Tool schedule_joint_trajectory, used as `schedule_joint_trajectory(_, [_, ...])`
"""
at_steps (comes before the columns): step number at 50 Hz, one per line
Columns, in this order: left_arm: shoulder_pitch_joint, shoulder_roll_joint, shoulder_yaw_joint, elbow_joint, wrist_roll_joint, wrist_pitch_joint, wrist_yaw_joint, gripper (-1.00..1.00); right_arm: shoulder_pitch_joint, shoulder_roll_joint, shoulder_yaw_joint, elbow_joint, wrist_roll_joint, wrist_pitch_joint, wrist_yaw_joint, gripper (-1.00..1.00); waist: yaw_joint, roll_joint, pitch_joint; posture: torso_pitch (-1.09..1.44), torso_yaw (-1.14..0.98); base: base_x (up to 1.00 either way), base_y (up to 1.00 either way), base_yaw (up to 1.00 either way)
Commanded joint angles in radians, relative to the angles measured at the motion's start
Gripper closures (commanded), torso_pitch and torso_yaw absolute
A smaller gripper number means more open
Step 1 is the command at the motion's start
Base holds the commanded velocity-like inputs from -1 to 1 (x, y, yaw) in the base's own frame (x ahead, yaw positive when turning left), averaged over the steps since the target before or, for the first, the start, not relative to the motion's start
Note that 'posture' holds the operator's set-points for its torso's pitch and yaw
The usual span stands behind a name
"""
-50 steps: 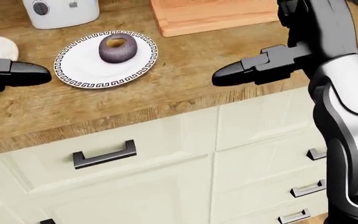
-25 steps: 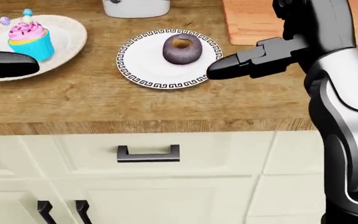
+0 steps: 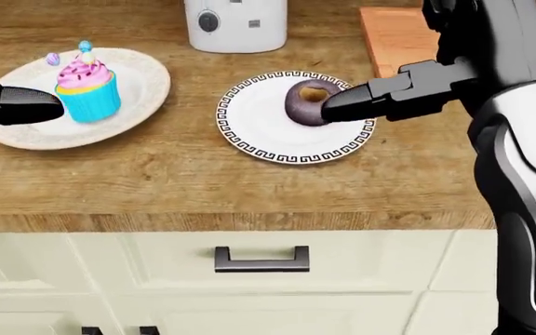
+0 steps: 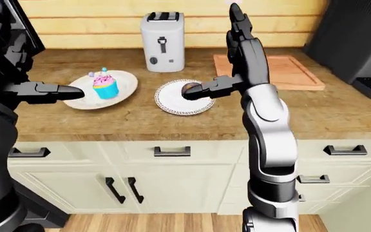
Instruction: Move the dessert items from the plate to the tray.
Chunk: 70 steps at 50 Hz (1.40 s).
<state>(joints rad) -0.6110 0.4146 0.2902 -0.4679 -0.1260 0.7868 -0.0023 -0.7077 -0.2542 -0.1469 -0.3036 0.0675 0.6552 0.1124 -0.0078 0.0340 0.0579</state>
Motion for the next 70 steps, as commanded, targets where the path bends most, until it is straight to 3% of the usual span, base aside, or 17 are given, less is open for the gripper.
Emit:
schedule_joint_trajectory(1, [-0.028, 0.01, 0.006, -0.023, 0.005, -0.033, 0.001, -1.0, -0.033, -0.011, -0.009, -0.026, 0.006, -0.03, -0.007, -1.0, -0.001, 0.011, -0.011, 0.0, 0.0, 0.8, -0.3, 0.0])
schedule_joint_trajectory(10, [-0.044, 0.019, 0.011, -0.031, 0.002, -0.015, 0.0, -1.0, -0.045, -0.008, -0.005, -0.019, 0.005, -0.027, -0.011, -1.0, 0.057, -0.032, -0.029, 0.0, 0.0, 0.85, -0.22, 0.0])
schedule_joint_trajectory(13, [-0.047, 0.022, 0.013, -0.032, -0.001, -0.012, 0.0, -1.0, -0.052, -0.01, 0.006, -0.017, 0.0, -0.033, -0.007, -1.0, 0.048, -0.132, -0.052, 0.0, 0.0, 0.0, 0.0, 0.0])
schedule_joint_trajectory(15, [-0.046, 0.023, 0.014, -0.034, -0.001, -0.011, 0.001, -1.0, -0.05, -0.017, 0.017, -0.017, -0.021, -0.024, -0.002, -1.0, 0.038, -0.118, 0.007, 0.0, 0.0, 0.0, 0.0, 0.0])
schedule_joint_trajectory(17, [-0.045, 0.025, 0.017, -0.037, -0.004, -0.009, 0.001, -1.0, -0.054, -0.009, 0.011, -0.022, -0.026, -0.03, 0.0, -1.0, 0.042, -0.093, -0.027, 0.0, 0.0, 0.0, 0.52, 0.0])
schedule_joint_trajectory(23, [-0.039, 0.026, 0.017, -0.038, -0.006, -0.009, 0.004, -1.0, -0.057, 0.002, 0.004, -0.01, -0.016, -0.029, -0.005, -1.0, 0.053, -0.053, -0.022, 0.0, 0.0, 0.0, 0.56, 0.0])
schedule_joint_trajectory(24, [-0.039, 0.026, 0.019, -0.039, -0.007, -0.009, 0.005, -1.0, -0.055, 0.001, 0.008, -0.012, -0.018, -0.028, -0.005, -1.0, 0.035, -0.061, -0.056, 0.0, 0.0, 0.0, 0.48, 0.0])
schedule_joint_trajectory(27, [-0.036, 0.025, 0.02, -0.042, -0.009, -0.007, 0.006, -1.0, -0.053, 0.001, 0.008, -0.015, -0.018, -0.029, -0.006, -1.0, 0.04, 0.044, -0.073, 0.0, 0.0, 0.0, 0.06, 0.0])
schedule_joint_trajectory(35, [-0.04, 0.022, 0.015, -0.047, -0.007, 0.005, 0.015, -1.0, -0.054, -0.002, 0.017, -0.011, -0.02, -0.035, -0.008, -1.0, 0.02, -0.005, -0.003, 0.0, 0.0, 0.0, 0.0, 0.0])
schedule_joint_trajectory(40, [-0.037, 0.021, 0.016, -0.052, -0.008, 0.008, 0.016, -1.0, -0.054, 0.002, 0.019, -0.009, -0.035, -0.03, 0.002, -1.0, 0.012, -0.085, -0.048, 0.0, 0.0, 0.0, 0.12, 0.0])
schedule_joint_trajectory(44, [-0.034, 0.02, 0.018, -0.049, -0.008, 0.005, 0.016, -1.0, -0.051, 0.005, 0.018, -0.007, -0.038, -0.032, 0.006, -1.0, 0.003, -0.088, -0.066, 0.0, 0.0, -0.02, 0.27, 0.0])
schedule_joint_trajectory(51, [-0.029, 0.023, 0.021, -0.046, -0.009, -0.003, 0.012, -1.0, -0.054, 0.008, 0.019, -0.014, -0.043, -0.029, 0.012, -1.0, -0.004, -0.029, -0.041, 0.0, 0.0, -0.03, 0.37, 0.0])
schedule_joint_trajectory(55, [-0.031, 0.026, 0.022, -0.039, -0.011, -0.008, 0.008, -1.0, -0.052, 0.004, 0.02, -0.009, -0.047, -0.033, 0.019, -1.0, -0.011, 0.098, -0.054, 0.0, 0.0, -0.01, 0.36, 0.0])
schedule_joint_trajectory(56, [-0.031, 0.027, 0.023, -0.036, -0.011, -0.01, 0.008, -1.0, -0.048, 0.001, 0.023, -0.006, -0.054, -0.039, 0.026, -1.0, -0.007, 0.048, -0.042, 0.0, 0.0, 0.0, 0.18, 0.0])
schedule_joint_trajectory(59, [-0.032, 0.029, 0.023, -0.034, -0.012, -0.011, 0.006, -1.0, -0.049, 0.003, 0.021, -0.01, -0.058, -0.035, 0.037, -1.0, -0.006, 0.05, -0.044, 0.0, 0.0, 0.0, 0.25, 0.0])
schedule_joint_trajectory(64, [-0.029, 0.025, 0.02, -0.033, -0.013, -0.017, 0.006, -1.0, -0.041, 0.009, 0.015, -0.001, -0.061, -0.058, 0.033, -1.0, 0.0, -0.057, -0.008, 0.0, 0.0, 0.0, 0.38, 0.0])
schedule_joint_trajectory(70, [-0.017, 0.025, 0.023, -0.043, -0.01, -0.017, 0.004, -1.0, -0.036, 0.004, 0.021, -0.007, -0.058, -0.054, 0.026, -1.0, 0.018, -0.06, -0.022, 0.0, 0.0, 0.0, 0.0, 0.0])
